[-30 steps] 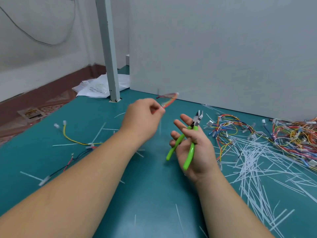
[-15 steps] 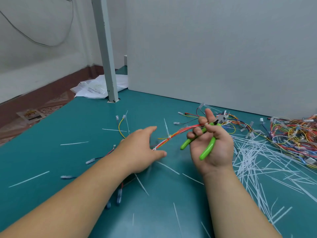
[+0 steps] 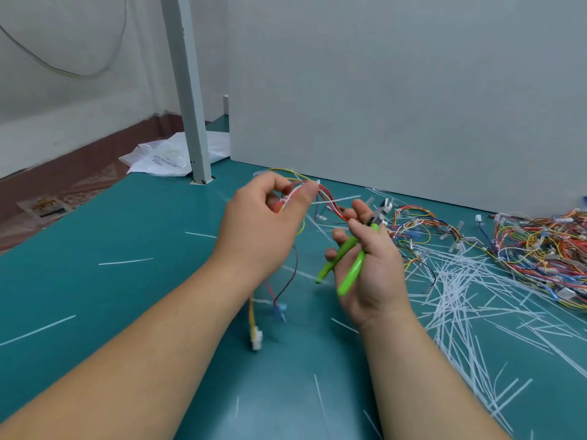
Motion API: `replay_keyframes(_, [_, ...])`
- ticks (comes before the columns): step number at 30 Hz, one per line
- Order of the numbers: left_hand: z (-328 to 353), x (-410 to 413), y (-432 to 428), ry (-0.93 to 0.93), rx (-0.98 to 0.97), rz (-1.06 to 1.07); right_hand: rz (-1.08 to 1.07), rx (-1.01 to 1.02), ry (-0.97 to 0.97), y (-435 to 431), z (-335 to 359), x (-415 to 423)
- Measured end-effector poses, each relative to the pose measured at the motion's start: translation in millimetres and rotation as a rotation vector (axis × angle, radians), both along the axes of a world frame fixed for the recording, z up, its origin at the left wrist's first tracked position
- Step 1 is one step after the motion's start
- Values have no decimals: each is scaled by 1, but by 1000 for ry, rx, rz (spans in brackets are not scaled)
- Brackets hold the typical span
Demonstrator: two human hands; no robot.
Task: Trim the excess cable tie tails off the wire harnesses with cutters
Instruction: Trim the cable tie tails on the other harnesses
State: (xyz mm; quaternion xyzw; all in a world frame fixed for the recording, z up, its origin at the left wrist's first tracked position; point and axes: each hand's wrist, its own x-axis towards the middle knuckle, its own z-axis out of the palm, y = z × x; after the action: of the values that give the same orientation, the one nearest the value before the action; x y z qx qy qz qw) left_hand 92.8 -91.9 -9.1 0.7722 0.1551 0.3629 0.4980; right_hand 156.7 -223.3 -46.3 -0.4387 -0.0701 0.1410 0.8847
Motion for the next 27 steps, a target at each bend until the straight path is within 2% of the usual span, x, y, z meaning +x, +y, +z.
replay_keyframes(1, [4, 3, -4, -19, -30, -17, 5, -39, -20, 1, 0, -1])
replay_keyframes(3, [10, 7, -11, 2, 27, -45, 34, -79, -38, 3, 0, -4])
replay_keyframes(9, [6, -2, -27, 121, 78, -336, 55, 49, 76, 4, 7, -11])
replay_keyframes(14, [-12, -23, -5, 387, 391, -218, -32, 207, 52, -9, 9, 1])
replay_keyframes(17, [-25, -37, 15, 541, 346, -345, -53, 268, 57, -14, 13, 5])
replay_keyframes(19, [-28, -40, 26, 552, 282, -347, -48, 281, 39, -15, 14, 6])
replay_keyframes(22, [-25, -44, 46, 483, 164, -404, -31, 265, -30, -15, 11, 7])
replay_keyframes(24, [-21, -47, 62, 375, 17, -503, -21, 171, -127, -14, 8, 4])
replay_keyframes(25, [-18, -46, 68, 306, -54, -485, -17, 87, -181, -12, 7, 1])
replay_keyframes(27, [-13, -38, 74, 178, -158, -284, -20, -127, -322, -7, 4, -4])
